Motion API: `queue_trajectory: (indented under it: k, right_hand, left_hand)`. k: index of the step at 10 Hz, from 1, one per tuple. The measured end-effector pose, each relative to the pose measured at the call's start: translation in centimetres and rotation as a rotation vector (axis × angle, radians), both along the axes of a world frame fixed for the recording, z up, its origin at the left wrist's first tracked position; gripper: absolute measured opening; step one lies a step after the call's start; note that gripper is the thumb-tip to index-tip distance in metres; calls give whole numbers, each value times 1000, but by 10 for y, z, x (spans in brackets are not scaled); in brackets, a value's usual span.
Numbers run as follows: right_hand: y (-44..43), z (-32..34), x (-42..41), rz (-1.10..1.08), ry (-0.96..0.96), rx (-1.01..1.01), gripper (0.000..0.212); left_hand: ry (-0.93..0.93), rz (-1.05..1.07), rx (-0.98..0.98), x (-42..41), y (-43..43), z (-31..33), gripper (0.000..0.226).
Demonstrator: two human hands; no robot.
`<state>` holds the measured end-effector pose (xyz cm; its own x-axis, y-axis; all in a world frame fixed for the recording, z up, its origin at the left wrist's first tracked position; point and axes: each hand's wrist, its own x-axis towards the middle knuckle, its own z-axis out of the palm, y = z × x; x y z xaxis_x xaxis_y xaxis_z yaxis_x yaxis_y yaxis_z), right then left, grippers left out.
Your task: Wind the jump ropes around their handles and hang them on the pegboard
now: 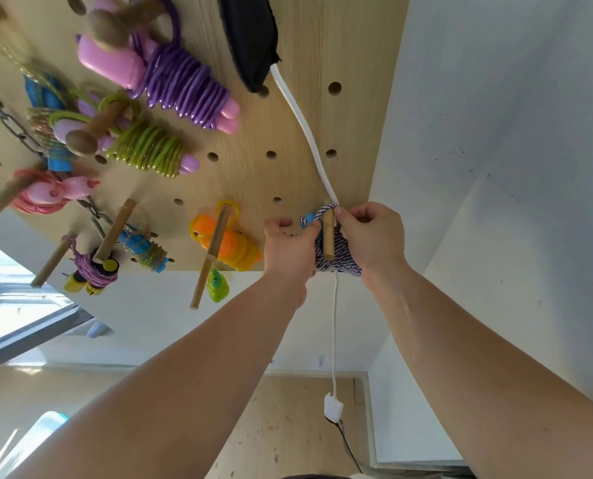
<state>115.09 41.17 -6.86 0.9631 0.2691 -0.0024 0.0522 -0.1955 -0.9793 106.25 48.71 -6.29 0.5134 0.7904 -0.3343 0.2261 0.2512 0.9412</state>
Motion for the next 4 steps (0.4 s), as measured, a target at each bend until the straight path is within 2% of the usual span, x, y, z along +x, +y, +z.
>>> queue_trajectory:
  k: [2, 4]
  right_hand:
    - [-8, 2, -8, 90, -147, -86, 22]
    - [-23, 8, -30, 117, -146, -130, 23]
  left_hand:
    - [89, -91, 170, -10, 2, -4, 46]
    - [122, -153, 263, -50, 5, 10, 54]
